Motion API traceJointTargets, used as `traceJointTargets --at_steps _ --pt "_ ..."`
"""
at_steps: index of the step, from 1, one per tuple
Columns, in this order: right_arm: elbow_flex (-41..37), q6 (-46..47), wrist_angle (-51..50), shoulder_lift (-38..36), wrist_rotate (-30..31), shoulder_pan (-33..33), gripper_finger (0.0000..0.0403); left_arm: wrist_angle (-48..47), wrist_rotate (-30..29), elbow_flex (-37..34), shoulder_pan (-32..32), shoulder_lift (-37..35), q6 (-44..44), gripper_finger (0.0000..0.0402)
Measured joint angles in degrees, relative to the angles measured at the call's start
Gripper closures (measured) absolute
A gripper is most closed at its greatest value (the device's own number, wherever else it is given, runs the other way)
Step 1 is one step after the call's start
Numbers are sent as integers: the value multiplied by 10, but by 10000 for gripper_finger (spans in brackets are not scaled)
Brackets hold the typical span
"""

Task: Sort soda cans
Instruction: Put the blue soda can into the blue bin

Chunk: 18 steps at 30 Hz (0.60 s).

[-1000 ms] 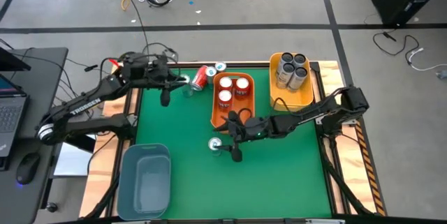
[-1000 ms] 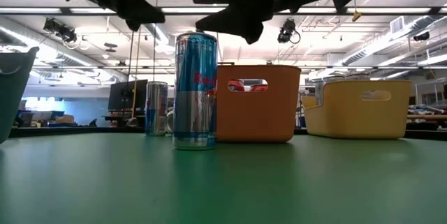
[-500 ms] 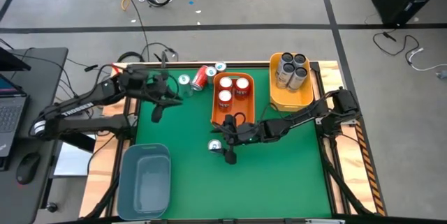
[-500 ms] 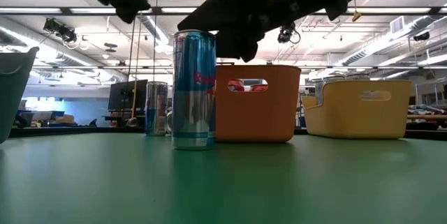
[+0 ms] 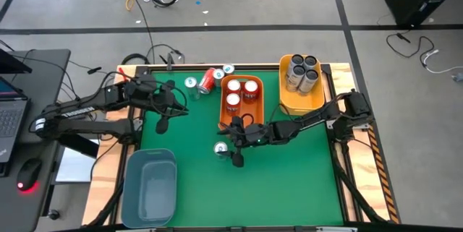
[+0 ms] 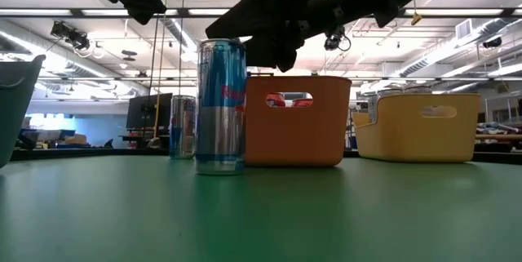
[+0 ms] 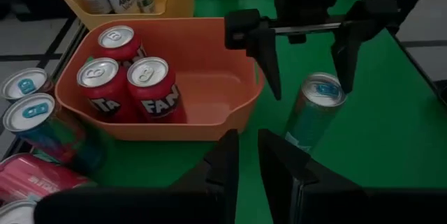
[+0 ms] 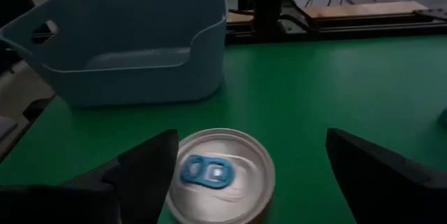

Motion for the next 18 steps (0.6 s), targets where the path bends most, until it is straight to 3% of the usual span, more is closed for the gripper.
traceJointTargets --at_steps 11,18 --pt "0 2 0 -10 -41 12 52 -5 -4 0 -26 0 -2 342" --pt "0 7 -25 -10 5 23 53 -42 -33 0 -60 1 -16 342"
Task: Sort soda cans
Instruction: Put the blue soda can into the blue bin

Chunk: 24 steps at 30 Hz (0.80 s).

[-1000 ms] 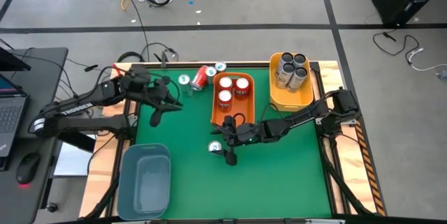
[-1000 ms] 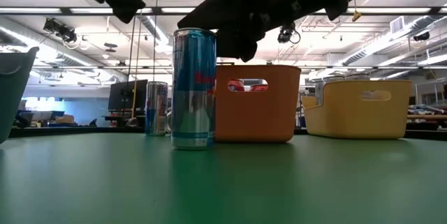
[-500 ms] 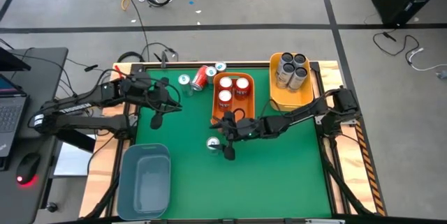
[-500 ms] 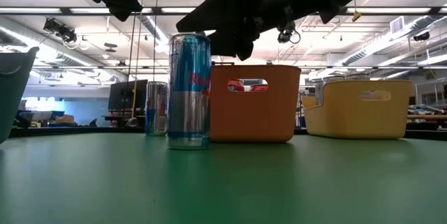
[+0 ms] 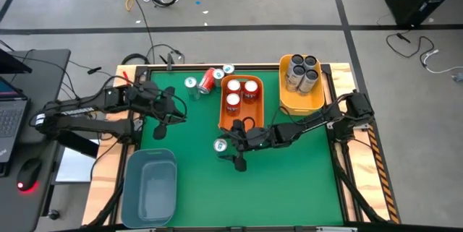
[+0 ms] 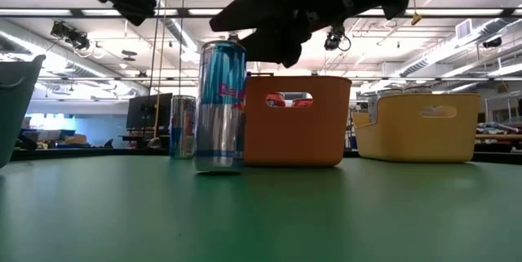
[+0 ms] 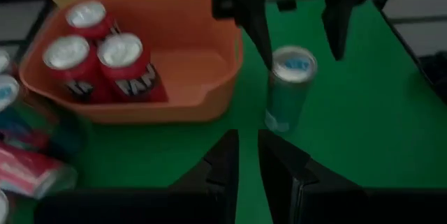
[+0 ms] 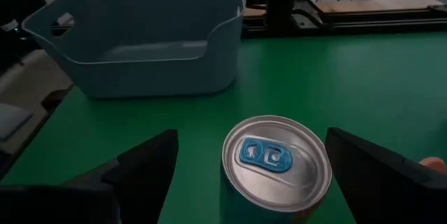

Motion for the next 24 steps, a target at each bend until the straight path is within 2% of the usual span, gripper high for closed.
traceJointTargets --at_steps 5,13,18,24 --pt "0 4 -1 0 0 0 53 -48 -19 0 -33 6 -31 342" --pt "0 -11 20 1 14 -2 54 -53 -73 0 -88 12 -45 342" --pt "0 -11 17 1 21 -2 53 -50 -75 0 -102 12 -57 342" --pt "0 -5 12 1 0 0 53 -52 -75 0 -117 12 -63 342"
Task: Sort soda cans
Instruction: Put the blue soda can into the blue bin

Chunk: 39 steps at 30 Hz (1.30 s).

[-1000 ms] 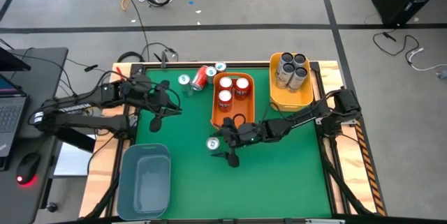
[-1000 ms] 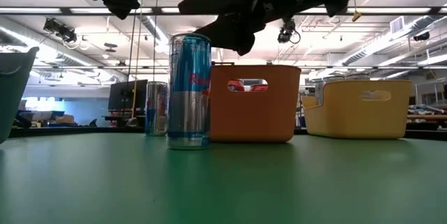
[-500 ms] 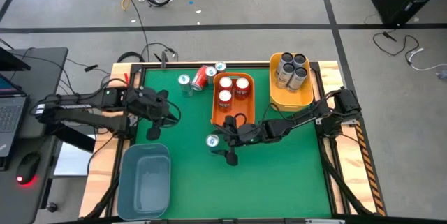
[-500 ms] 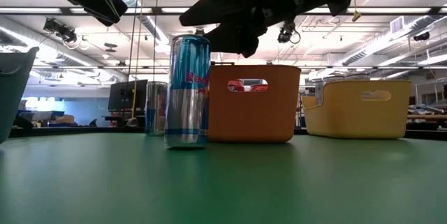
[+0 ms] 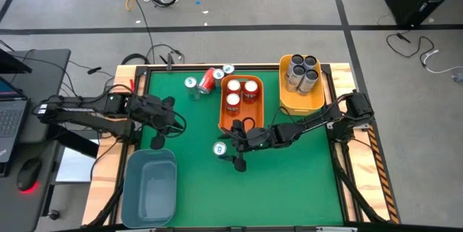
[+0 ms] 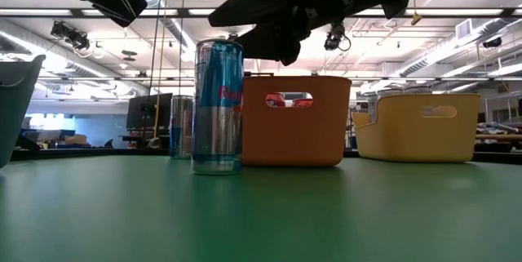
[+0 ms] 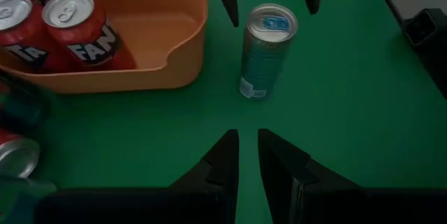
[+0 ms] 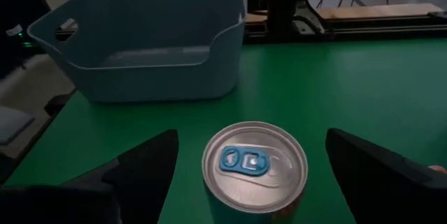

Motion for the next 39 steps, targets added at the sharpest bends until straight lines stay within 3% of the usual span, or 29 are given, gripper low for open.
traceJointTargets --at_steps 8,14,25,39 --pt "0 9 -26 0 11 -2 61 -54 6 0 -33 1 -58 342" --pt "0 9 -27 0 11 -1 82 -86 50 0 -70 20 -124 343" --pt "0 7 -26 0 6 -2 143 -102 63 0 -166 80 -213 386" --pt "0 16 -22 1 7 3 63 -68 13 0 -210 83 -228 396"
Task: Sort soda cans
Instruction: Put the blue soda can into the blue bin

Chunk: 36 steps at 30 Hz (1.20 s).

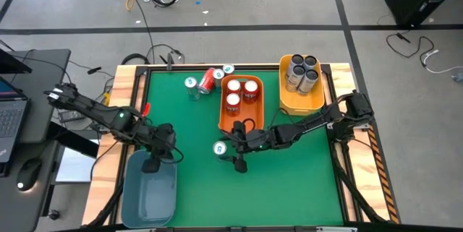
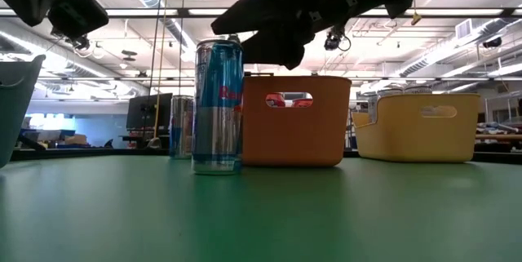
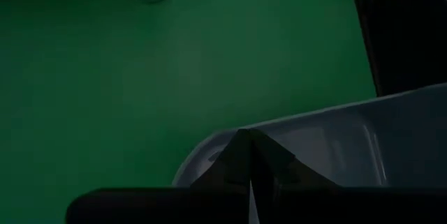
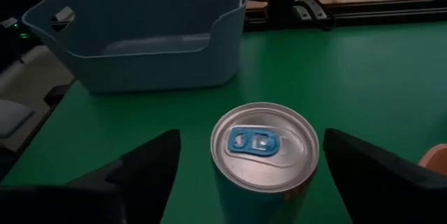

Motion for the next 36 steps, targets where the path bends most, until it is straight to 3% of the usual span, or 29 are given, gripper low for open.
traceJointTargets --at_steps 10,22,29,36 --pt "2 -10 73 53 -2 -2 64 -8 2 0 -9 0 -21 396" --pt "0 -17 57 46 -9 -3 177 -14 5 0 -49 0 -84 396" --pt "1 -23 53 41 -9 -3 180 -26 7 0 -74 24 -125 396" --pt "60 -67 -39 13 -4 -3 176 -42 -23 0 -81 65 -131 396"
